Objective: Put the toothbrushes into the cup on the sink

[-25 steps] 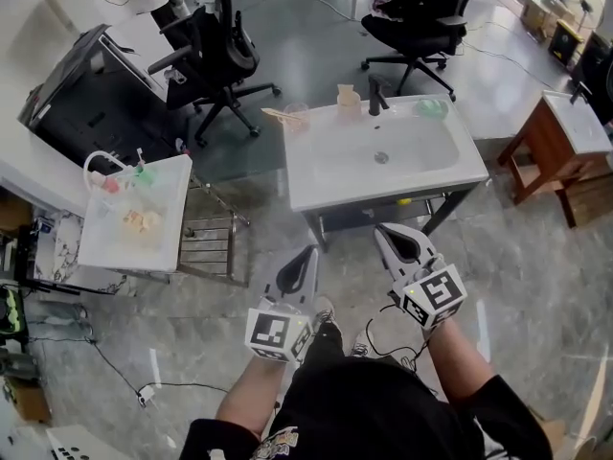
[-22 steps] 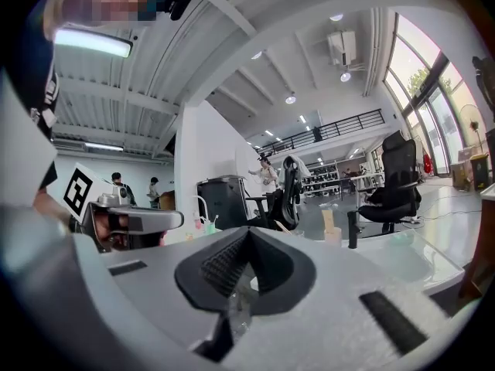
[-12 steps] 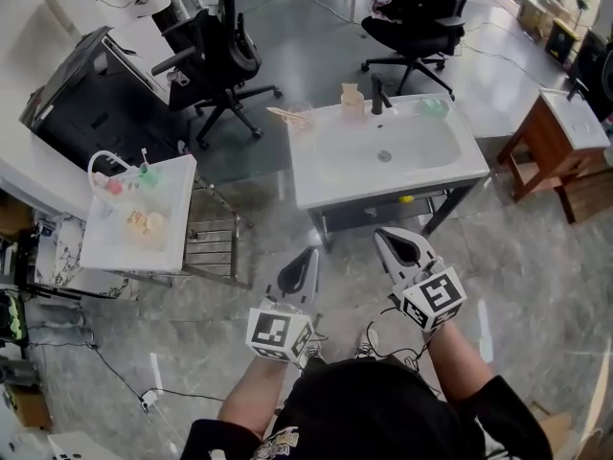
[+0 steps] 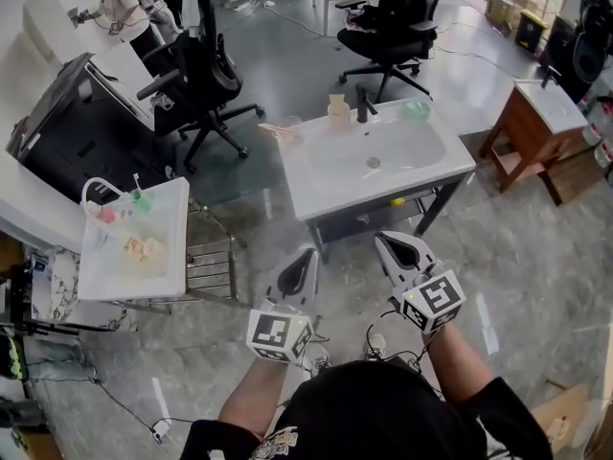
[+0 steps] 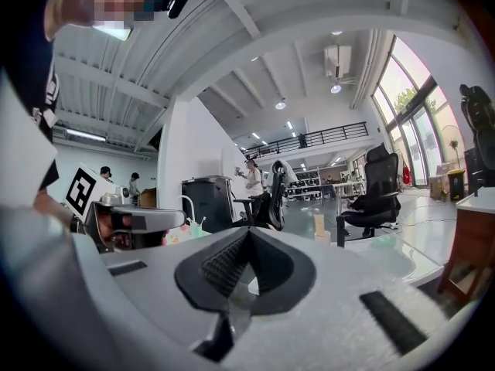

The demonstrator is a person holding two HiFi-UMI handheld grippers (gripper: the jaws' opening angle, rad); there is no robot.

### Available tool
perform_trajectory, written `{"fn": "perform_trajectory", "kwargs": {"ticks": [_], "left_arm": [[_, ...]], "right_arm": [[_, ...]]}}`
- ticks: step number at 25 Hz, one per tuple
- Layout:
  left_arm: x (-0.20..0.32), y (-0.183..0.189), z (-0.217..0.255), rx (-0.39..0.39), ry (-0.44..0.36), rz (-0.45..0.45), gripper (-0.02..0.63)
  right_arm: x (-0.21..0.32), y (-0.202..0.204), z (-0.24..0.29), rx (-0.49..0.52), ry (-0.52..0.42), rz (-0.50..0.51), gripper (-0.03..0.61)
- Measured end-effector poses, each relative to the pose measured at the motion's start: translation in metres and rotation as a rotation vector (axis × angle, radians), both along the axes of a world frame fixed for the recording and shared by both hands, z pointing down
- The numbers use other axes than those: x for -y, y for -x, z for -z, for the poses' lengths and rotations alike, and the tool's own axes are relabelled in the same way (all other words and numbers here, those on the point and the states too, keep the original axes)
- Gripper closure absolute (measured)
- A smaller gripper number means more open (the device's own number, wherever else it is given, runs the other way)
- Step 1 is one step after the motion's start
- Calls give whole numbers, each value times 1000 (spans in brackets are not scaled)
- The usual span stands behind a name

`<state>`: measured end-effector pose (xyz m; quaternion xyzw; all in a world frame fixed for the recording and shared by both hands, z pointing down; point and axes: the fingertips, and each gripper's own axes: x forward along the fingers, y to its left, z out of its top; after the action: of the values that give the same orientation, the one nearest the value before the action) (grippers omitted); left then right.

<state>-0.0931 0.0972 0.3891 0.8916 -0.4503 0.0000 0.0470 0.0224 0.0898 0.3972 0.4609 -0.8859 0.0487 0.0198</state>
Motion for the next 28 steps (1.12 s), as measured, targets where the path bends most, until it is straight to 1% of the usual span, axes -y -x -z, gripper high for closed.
{"fn": "perform_trajectory", "kwargs": {"ticks": [4, 11, 28], "left_arm": [[-1, 3, 3, -8, -5, -29, 606], [-6, 11, 4, -15, -9, -50, 606], [-17, 9, 7, -11, -14, -41, 606]], "right_arm": [[-5, 4, -1, 11, 14, -27, 572], [-12, 11, -1, 12, 13, -54, 572], [-20, 8, -1, 25, 8, -51, 572]]}}
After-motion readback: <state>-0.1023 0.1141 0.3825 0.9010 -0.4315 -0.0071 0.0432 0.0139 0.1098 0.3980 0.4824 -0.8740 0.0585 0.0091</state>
